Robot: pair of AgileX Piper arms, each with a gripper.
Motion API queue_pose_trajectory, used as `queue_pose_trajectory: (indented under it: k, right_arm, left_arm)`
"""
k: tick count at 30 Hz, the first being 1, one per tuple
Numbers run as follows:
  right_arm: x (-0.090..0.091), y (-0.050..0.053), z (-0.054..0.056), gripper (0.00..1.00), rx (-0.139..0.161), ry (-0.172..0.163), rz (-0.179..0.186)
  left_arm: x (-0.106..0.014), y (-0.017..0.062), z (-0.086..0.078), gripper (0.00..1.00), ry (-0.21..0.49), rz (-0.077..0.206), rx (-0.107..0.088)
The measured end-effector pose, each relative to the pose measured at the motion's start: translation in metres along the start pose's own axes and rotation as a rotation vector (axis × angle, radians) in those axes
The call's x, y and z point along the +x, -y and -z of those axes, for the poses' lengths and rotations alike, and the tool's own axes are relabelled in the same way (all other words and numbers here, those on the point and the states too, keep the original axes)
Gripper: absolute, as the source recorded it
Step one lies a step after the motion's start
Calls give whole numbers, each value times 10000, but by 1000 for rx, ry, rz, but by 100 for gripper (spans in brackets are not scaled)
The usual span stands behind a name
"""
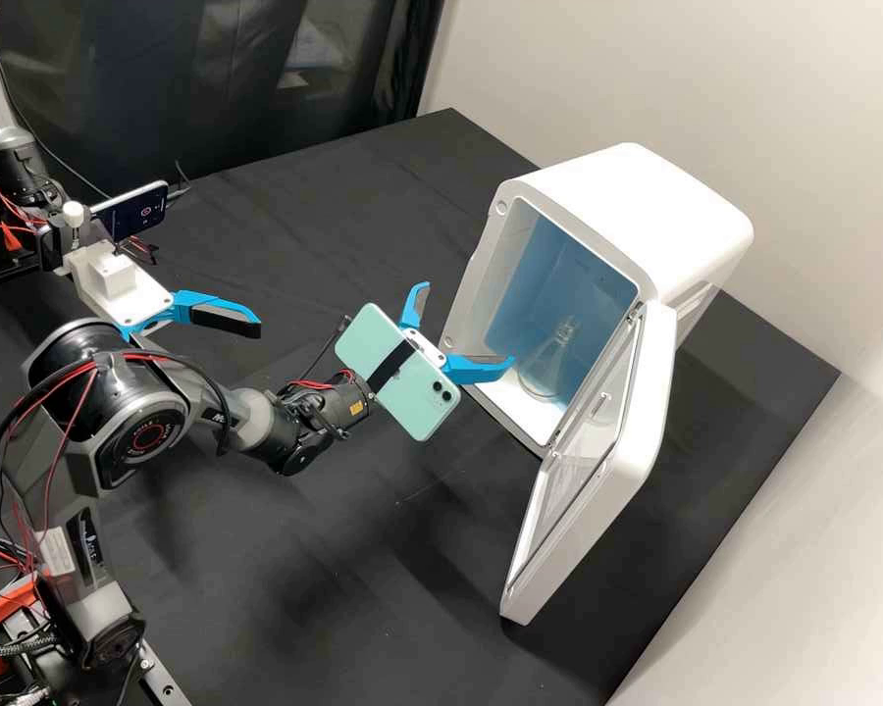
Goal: Take the flask out of the incubator
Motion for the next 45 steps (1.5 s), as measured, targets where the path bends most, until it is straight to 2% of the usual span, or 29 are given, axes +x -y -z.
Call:
queue_pose_trajectory:
  k: [13, 16, 18, 24, 26, 28, 30, 34, 36, 40, 45]
  right_arm:
    - [0, 0, 0, 100, 0, 0, 0]
    - [0, 0, 0, 100, 0, 0, 0]
    - [0, 0, 0, 100, 0, 0, 0]
    - [0, 0, 0, 100, 0, 0, 0]
    - [0, 0, 0, 100, 0, 0, 0]
    - [0, 0, 0, 100, 0, 0, 0]
    - [0, 0, 0, 100, 0, 0, 0]
    - [0, 0, 0, 100, 0, 0, 0]
    - [0, 0, 0, 100, 0, 0, 0]
    - [0, 0, 0, 100, 0, 0, 0]
    - [0, 0, 0, 100, 0, 0, 0]
  left_arm:
    - [3, 11, 2, 100, -1, 4, 0]
    - [16, 55, 29, 100, -3, 19, 6]
    - [29, 120, 95, 100, -24, 41, 7]
    - [58, 296, 347, 100, -100, 100, 5]
    - [55, 330, 441, 100, -128, 111, 5]
    - [37, 327, 575, 100, -172, 110, 0]
    - [20, 311, 662, 100, -200, 104, -14]
    - [-68, 291, 841, 100, -260, 97, -51]
    - [-129, 295, 898, 100, -273, 104, -65]
    - [-272, 283, 1005, 100, -290, 113, -71]
    - [-382, 244, 1083, 100, -301, 103, -68]
